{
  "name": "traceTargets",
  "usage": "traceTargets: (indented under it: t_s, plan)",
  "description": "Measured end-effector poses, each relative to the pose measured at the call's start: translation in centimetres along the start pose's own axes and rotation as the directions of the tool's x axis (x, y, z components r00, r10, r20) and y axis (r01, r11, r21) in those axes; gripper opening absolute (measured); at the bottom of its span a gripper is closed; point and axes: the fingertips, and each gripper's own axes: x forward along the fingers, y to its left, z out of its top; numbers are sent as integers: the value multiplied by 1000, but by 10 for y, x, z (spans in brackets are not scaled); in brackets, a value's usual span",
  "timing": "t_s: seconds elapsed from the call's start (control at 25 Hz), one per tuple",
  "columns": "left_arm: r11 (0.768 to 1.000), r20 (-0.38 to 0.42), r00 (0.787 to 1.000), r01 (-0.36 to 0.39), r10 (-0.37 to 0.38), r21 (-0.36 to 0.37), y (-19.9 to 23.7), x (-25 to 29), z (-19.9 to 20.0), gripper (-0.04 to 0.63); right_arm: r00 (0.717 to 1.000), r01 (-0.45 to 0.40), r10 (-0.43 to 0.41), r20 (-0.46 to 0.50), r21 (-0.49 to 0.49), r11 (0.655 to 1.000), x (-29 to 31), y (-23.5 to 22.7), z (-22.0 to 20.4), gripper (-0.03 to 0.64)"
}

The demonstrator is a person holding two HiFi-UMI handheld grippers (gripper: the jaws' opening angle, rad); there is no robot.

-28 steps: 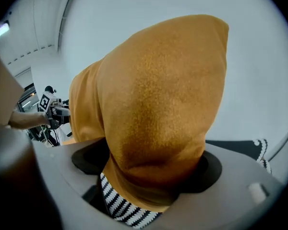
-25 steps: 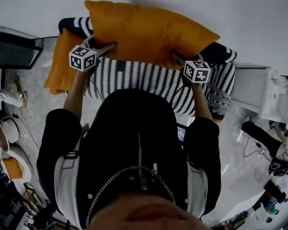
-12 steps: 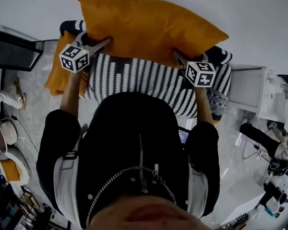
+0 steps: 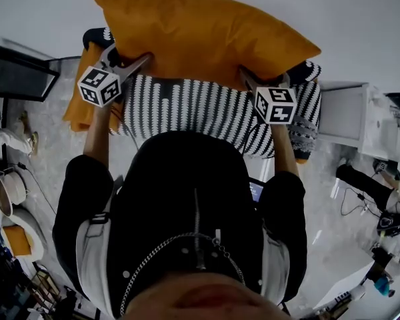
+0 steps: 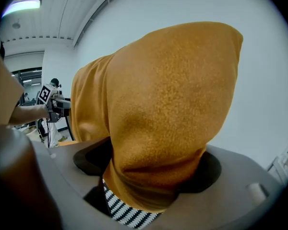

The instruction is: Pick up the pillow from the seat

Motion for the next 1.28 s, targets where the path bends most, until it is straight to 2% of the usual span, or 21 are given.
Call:
traceTargets:
  t_s: [0.36, 1.28]
  plan:
    - [1000, 11, 1000, 8, -8, 3, -6, -16, 0, 373, 999, 29, -29, 18, -25, 999, -14, 13, 1, 388]
    - [1000, 11, 1000, 22, -22, -8, 1, -38, -7, 373, 999, 47, -45, 22, -73, 996, -21, 37, 8, 387]
